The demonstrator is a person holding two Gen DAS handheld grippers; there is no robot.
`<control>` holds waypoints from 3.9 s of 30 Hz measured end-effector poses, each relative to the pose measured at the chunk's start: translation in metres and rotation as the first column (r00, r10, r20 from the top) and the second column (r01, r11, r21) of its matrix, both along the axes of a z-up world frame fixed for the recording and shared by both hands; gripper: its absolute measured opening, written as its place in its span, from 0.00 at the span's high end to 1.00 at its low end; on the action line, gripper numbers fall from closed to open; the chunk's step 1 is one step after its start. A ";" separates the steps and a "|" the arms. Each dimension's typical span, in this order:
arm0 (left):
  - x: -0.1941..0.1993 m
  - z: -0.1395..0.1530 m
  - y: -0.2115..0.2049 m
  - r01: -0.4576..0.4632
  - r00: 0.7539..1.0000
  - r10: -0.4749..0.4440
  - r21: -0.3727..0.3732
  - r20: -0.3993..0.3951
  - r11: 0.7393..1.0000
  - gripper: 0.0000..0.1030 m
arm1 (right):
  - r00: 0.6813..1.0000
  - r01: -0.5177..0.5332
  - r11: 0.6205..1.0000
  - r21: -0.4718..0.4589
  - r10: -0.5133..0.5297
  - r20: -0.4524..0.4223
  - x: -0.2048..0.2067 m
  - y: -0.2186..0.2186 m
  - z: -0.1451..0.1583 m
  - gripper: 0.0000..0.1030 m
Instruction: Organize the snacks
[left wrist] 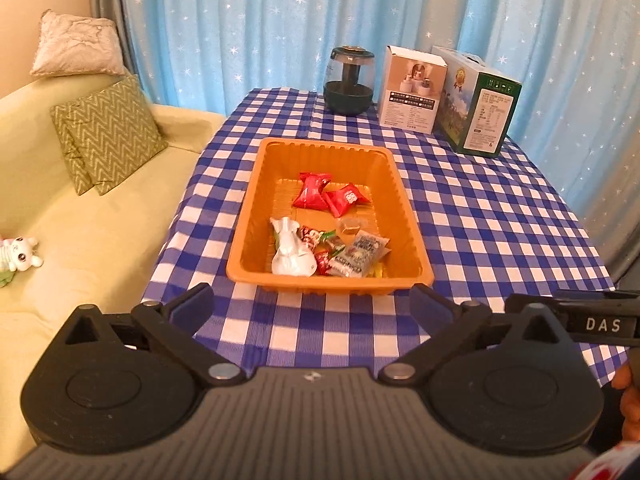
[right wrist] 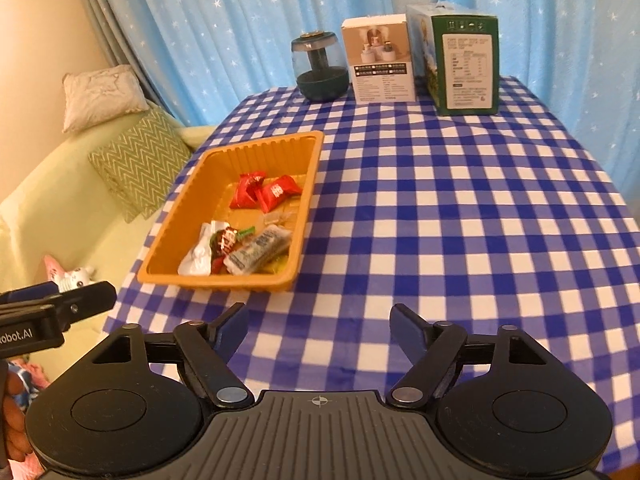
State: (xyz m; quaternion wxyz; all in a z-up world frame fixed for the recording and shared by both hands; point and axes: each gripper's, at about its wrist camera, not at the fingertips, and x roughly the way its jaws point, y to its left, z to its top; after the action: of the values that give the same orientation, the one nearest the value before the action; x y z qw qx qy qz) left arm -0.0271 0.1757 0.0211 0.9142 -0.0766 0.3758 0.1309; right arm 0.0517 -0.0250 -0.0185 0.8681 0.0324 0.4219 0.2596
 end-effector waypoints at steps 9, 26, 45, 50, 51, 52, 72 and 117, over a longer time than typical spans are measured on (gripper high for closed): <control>-0.027 0.005 -0.009 -0.002 1.000 0.002 -0.017 -0.024 1.000 0.00 | 0.999 0.014 0.999 -0.044 -0.012 0.047 -0.032 -0.013 0.013 0.23; -0.045 0.014 -0.027 0.033 0.999 -0.033 0.010 -0.019 0.999 0.00 | 0.998 0.044 0.998 -0.036 -0.042 0.046 -0.054 -0.038 0.024 0.23; -0.046 0.014 -0.031 0.036 0.999 -0.036 0.020 -0.021 0.999 0.00 | 0.997 0.041 0.998 -0.041 -0.039 0.063 -0.053 -0.039 0.029 0.23; -0.045 0.015 -0.028 0.034 0.999 -0.034 0.018 -0.020 0.999 0.00 | 0.997 0.043 0.998 -0.040 -0.041 0.063 -0.052 -0.037 0.030 0.23; -0.045 0.015 -0.028 0.033 0.999 -0.033 0.018 -0.020 0.999 0.00 | 0.997 0.044 0.998 -0.040 -0.041 0.064 -0.052 -0.036 0.031 0.23; -0.046 0.015 -0.027 0.033 0.999 -0.032 0.019 -0.020 0.999 0.00 | 0.997 0.044 0.998 -0.040 -0.041 0.064 -0.052 -0.036 0.031 0.23; -0.046 0.015 -0.028 0.032 0.999 -0.032 0.021 -0.020 0.999 0.00 | 0.997 0.047 0.998 -0.034 -0.045 0.064 -0.052 -0.032 0.033 0.23; -0.046 0.013 -0.033 0.034 0.999 -0.034 0.024 -0.006 0.999 0.00 | 0.997 0.046 0.998 -0.031 -0.044 0.061 -0.051 -0.036 0.031 0.23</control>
State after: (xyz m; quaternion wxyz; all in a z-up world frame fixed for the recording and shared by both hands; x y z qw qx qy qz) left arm -0.0729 0.1431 0.0340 0.9160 -0.0588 0.3781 0.1203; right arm 0.0009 -0.0608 0.0127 0.8865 0.0200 0.3986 0.2341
